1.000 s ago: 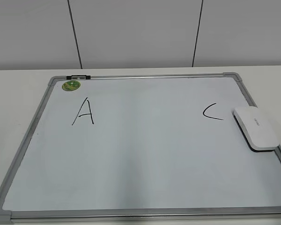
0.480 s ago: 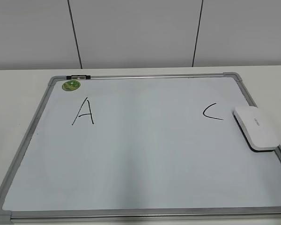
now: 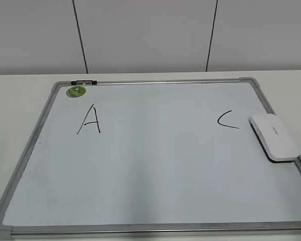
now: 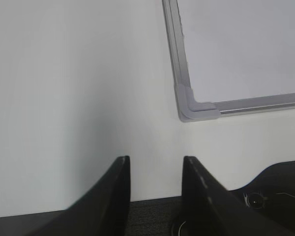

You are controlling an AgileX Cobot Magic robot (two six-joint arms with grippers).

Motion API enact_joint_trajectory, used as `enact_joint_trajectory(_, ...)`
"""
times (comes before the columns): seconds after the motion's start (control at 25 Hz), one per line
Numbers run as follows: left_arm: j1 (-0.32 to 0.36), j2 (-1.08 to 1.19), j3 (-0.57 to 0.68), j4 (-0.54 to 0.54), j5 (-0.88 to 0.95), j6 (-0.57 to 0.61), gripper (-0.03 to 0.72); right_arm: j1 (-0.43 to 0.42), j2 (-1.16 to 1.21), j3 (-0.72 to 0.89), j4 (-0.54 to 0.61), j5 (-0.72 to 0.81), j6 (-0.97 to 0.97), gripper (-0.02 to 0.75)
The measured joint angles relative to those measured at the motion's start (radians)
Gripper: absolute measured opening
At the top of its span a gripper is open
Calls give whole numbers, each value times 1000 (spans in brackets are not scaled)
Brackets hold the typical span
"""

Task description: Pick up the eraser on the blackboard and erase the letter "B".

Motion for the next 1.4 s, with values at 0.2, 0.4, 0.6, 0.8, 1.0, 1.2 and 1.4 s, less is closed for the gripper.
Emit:
enact_joint_trajectory(0.2,0,0,0,0,0,0,260,0,-2,0,-7,0,0,554)
enact_joint_trajectory(0.4,0,-35,0,0,0,0,259,0,-29,0,-7,0,0,554)
enact_joint_trajectory(0.6,10,-108,0,0,0,0,254,-38,-127,0,-7,2,0,554)
enact_joint_trajectory(0.8,65,-171,0,0,2,0,247,-129,-227,0,-7,11,0,554)
enact_joint_trajectory(1.0,101,-241,0,0,5,0,247,-196,-329,0,-7,15,0,554)
enact_joint_trajectory(1.2,105,-320,0,0,9,0,246,-207,-413,0,-7,19,0,554)
enact_joint_trajectory(1.4,105,-369,0,0,15,0,243,-207,-453,0,-7,20,0,554)
